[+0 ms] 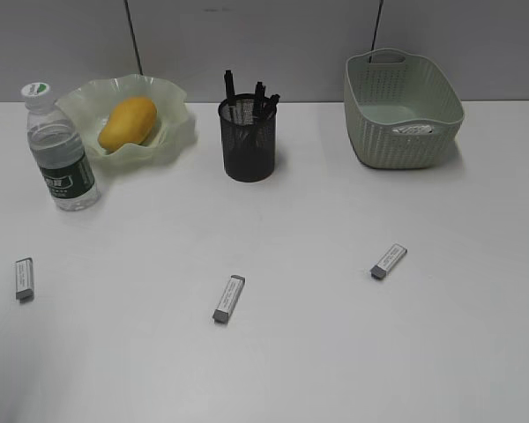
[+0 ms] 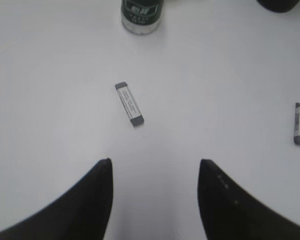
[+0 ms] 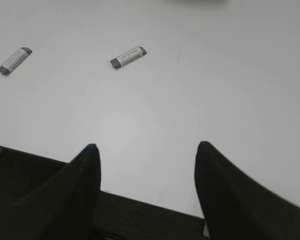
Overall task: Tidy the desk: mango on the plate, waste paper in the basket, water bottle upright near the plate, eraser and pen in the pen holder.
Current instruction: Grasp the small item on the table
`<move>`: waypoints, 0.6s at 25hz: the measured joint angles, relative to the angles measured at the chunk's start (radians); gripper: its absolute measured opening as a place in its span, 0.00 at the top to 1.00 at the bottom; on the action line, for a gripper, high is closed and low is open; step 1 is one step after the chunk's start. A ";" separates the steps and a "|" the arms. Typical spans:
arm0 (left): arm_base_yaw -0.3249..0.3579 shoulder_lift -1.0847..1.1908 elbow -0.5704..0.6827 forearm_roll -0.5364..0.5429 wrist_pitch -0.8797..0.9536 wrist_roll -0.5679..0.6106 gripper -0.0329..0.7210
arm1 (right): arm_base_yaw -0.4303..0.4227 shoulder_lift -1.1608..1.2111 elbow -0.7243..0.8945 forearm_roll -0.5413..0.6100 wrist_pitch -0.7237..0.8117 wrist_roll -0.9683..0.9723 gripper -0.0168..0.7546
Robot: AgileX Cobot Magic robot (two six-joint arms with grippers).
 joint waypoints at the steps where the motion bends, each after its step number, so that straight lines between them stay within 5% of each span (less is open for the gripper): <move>1: 0.000 0.048 -0.001 -0.005 -0.011 -0.009 0.40 | 0.000 0.000 0.000 -0.001 0.000 0.000 0.36; 8: 0.000 0.398 -0.040 -0.050 -0.042 -0.019 0.32 | 0.000 0.000 0.001 -0.002 0.000 0.000 0.36; 15: 0.000 0.670 -0.210 -0.054 -0.062 -0.066 0.29 | 0.000 0.000 0.002 -0.002 0.000 0.000 0.38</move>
